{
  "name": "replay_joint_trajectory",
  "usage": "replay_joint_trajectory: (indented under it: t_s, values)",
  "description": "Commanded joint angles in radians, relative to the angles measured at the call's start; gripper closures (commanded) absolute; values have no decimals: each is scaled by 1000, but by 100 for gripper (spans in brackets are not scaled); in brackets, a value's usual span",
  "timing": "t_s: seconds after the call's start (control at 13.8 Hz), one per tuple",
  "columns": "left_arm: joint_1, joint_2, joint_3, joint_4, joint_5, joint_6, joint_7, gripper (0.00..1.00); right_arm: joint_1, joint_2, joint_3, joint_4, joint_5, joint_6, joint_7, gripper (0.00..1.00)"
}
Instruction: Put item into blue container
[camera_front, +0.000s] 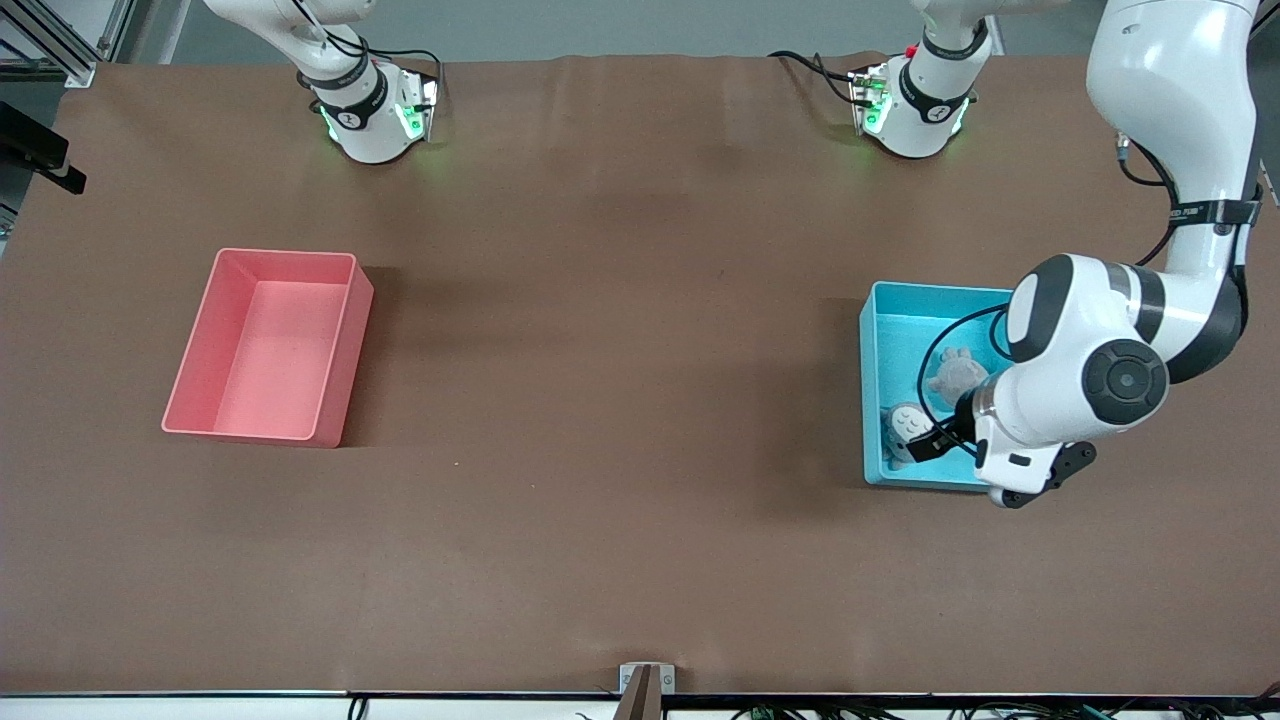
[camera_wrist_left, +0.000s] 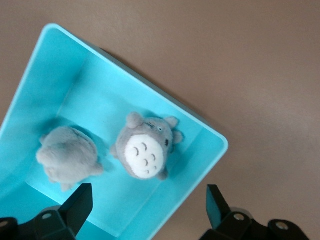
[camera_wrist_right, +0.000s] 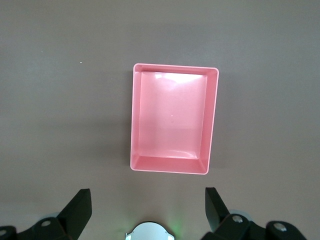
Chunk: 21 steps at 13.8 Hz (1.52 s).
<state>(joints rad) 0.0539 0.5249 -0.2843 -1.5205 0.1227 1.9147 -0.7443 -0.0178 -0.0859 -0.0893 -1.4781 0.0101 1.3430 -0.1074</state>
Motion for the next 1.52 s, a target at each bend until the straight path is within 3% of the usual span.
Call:
replay_joint_trajectory:
  t_s: [0.0, 0.51, 0.8, 1.16, 1.38, 1.45]
  values:
    - [1, -71, -3, -9, 2, -51, 26, 0, -8, -6, 2, -13, -1, 8, -15, 0]
    - [1, -235, -10, 167, -3, -422, 178, 0, -4, -8, 3, -13, -1, 5, -15, 0]
    - [0, -368, 4, 175, 8, -444, 340, 0, -4, -9, 5, -13, -1, 4, -15, 0]
    - [15, -440, 17, 175, 12, -450, 566, 0, -4, -11, 5, -13, -2, 2, -15, 0]
    - [-77, -505, 184, 125, -6, -451, 739, 0, -4, -11, 5, -13, -2, -1, -15, 0]
    - [-77, -531, 195, 88, -23, -453, 752, 0, -2, -11, 5, -13, -2, -1, -15, 0]
